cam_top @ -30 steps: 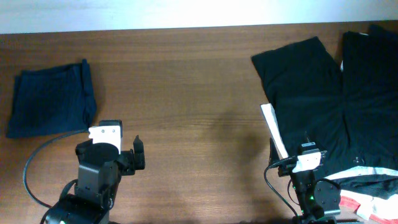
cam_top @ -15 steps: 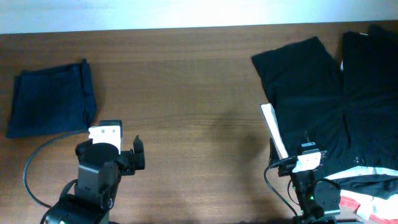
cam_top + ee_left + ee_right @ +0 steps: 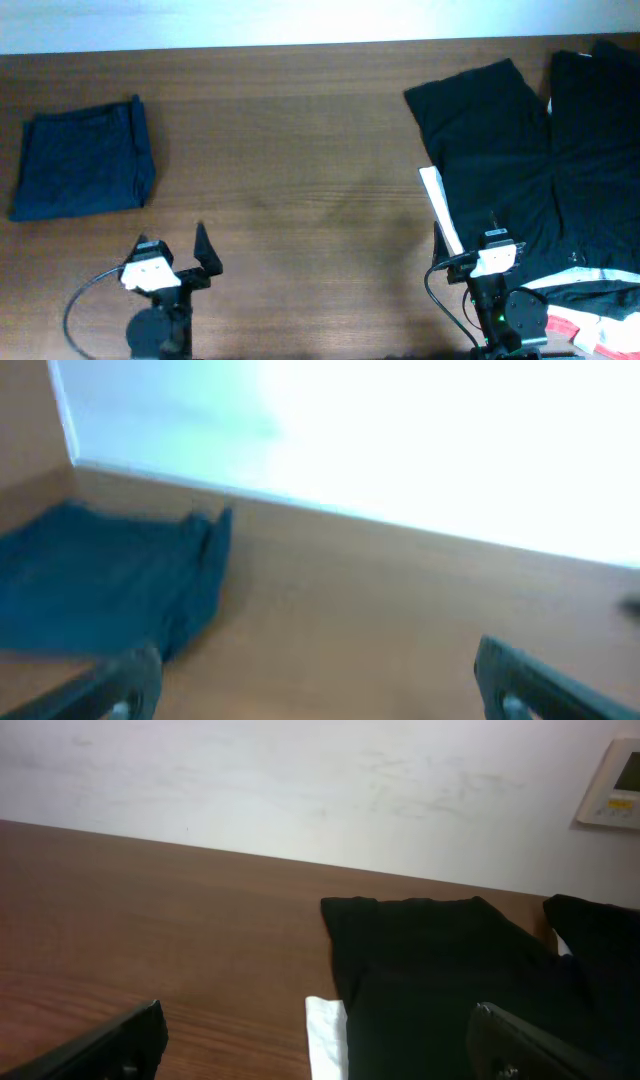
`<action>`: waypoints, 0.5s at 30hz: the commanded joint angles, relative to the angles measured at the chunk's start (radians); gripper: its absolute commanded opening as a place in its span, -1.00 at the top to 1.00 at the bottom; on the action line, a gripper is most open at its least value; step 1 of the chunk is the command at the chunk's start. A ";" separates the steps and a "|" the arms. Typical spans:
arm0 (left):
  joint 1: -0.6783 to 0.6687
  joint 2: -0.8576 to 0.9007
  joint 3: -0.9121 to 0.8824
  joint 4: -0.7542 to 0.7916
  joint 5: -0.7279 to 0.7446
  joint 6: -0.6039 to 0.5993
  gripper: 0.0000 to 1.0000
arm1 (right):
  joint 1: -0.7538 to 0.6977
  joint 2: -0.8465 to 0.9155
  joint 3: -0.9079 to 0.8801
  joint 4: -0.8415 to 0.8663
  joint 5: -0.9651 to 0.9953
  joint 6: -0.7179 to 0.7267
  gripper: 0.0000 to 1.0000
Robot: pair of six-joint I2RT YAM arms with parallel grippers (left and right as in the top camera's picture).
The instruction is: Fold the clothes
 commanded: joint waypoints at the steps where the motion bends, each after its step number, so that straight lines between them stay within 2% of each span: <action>1: 0.013 -0.045 -0.105 0.104 0.093 0.076 -0.98 | -0.007 -0.007 -0.005 -0.005 -0.003 -0.007 -0.97; 15: 0.014 -0.044 -0.104 0.069 0.122 0.103 -0.99 | -0.007 -0.008 -0.005 -0.005 -0.003 -0.007 -0.97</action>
